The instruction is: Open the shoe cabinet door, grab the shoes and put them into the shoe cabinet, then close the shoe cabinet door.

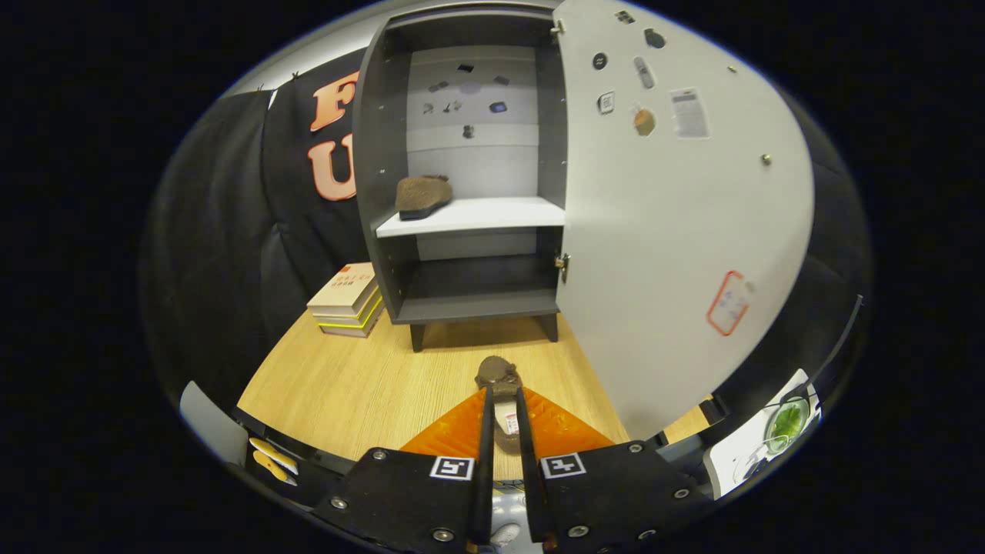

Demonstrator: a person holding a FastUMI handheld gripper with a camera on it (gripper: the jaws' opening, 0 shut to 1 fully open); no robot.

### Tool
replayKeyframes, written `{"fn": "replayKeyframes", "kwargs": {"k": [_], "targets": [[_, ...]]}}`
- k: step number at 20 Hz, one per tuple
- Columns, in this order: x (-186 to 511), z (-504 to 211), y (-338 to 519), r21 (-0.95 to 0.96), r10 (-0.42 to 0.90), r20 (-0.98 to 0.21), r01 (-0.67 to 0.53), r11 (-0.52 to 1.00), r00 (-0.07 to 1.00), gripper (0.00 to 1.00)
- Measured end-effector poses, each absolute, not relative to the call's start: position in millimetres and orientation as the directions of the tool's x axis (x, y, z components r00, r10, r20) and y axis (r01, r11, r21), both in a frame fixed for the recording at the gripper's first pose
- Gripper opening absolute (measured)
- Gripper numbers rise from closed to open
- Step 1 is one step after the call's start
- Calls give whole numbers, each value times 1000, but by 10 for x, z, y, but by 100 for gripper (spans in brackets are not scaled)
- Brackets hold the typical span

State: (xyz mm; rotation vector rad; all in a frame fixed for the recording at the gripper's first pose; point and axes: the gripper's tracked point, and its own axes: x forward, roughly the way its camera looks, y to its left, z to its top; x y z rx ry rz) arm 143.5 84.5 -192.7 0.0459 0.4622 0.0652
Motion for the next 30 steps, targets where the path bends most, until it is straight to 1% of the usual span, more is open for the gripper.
{"fn": "replayKeyframes", "kwargs": {"k": [6, 10, 16, 20, 25, 26, 28, 30], "targets": [[1981, -2856, 1171, 26, 146, -558, -159, 987, 817, 18], [2331, -3377, 1239, 30, 160, -633, -182, 983, 757, 18], [2647, -3991, 1239, 37, 160, -725, -195, 980, 669, 18], [2873, -4165, 1325, 67, 181, -737, -195, 978, 651, 19], [3129, -4214, 1402, 86, 188, -717, -183, 979, 671, 19], [3169, -4231, 1430, 90, 189, -712, -179, 980, 676, 14], [3160, -4243, 1436, 89, 185, -713, -174, 981, 676, 10], [3150, -4254, 1429, 78, 180, -711, -178, 981, 680, 8]]}}
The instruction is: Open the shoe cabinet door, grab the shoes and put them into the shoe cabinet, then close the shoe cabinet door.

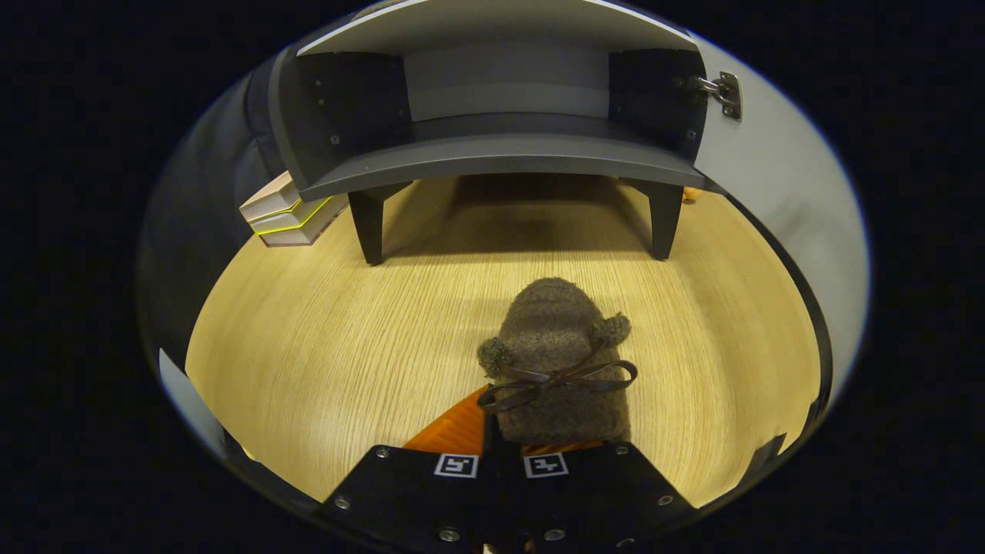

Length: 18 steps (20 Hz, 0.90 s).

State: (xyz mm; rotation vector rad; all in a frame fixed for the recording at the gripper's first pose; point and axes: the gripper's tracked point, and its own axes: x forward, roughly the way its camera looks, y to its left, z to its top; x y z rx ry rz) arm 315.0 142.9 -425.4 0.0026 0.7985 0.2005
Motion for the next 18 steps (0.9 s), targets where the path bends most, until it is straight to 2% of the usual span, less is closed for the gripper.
{"fn": "replayKeyframes", "kwargs": {"k": [10, 18], "targets": [[2804, -3787, 1370, 87, 181, -667, -165, 982, 723, 7], [2728, -2606, 1428, 99, 202, -544, -177, 979, 815, 7]]}}
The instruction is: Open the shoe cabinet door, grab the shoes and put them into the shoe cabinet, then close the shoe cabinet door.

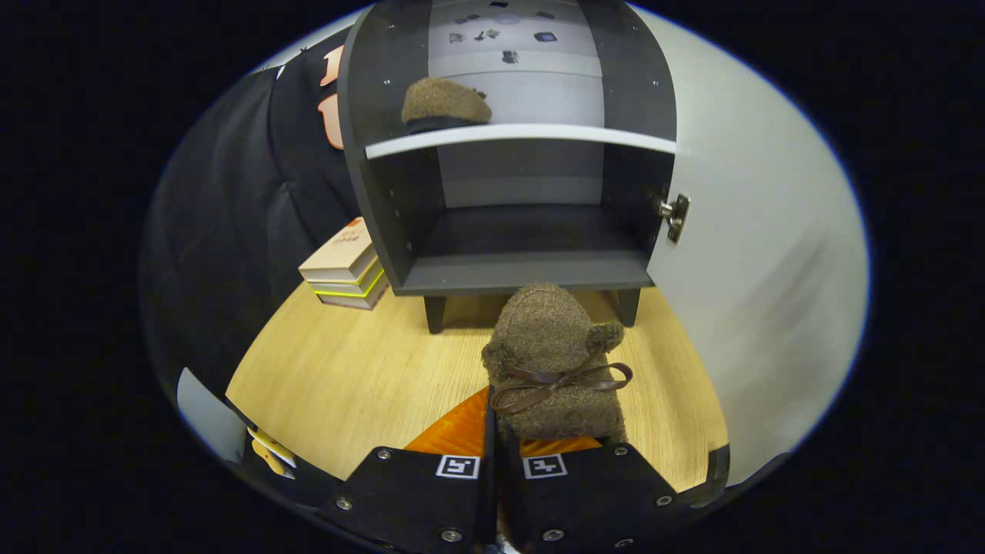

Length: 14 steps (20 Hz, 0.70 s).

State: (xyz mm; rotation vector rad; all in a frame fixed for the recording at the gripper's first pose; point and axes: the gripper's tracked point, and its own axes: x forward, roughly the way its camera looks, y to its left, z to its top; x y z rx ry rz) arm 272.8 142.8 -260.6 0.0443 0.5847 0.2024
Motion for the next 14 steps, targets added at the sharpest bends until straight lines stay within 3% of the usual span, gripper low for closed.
{"fn": "replayKeyframes", "kwargs": {"k": [14], "targets": [[3554, -951, 1282, 37, 180, -382, -179, 983, 907, 6]]}}
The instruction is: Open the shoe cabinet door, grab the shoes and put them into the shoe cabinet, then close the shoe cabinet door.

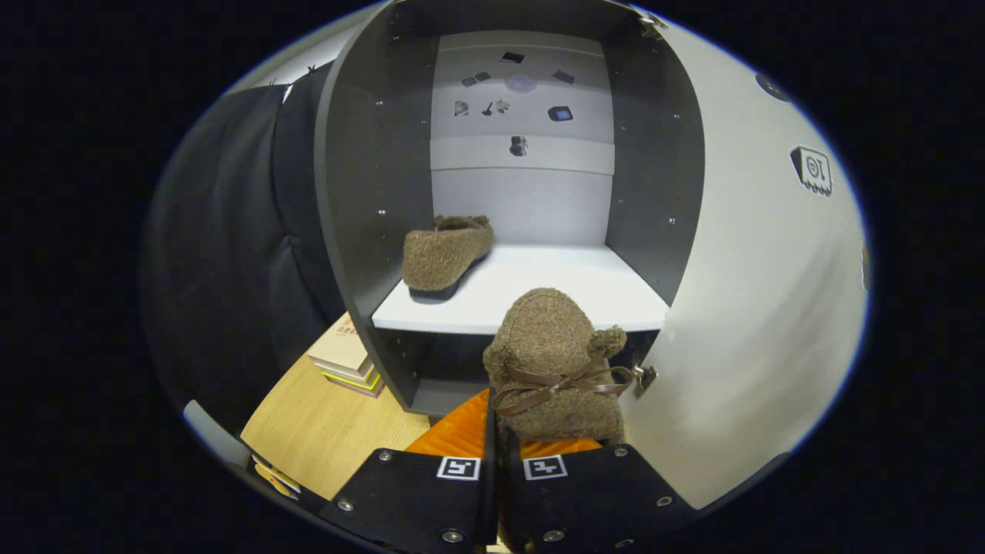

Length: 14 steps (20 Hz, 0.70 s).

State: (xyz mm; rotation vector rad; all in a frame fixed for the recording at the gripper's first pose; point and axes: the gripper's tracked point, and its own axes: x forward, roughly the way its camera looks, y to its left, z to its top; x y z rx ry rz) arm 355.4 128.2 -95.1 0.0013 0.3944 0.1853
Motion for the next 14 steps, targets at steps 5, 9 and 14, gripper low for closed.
{"fn": "replayKeyframes", "kwargs": {"k": [5, 9, 14], "targets": [[4095, -407, 1168, 18, 168, -341, -172, 985, 925, 6], [4598, -249, 1237, 5, 164, -339, -172, 985, 926, 6], [5149, -276, 1322, -6, 162, -371, -177, 984, 914, 6]]}}
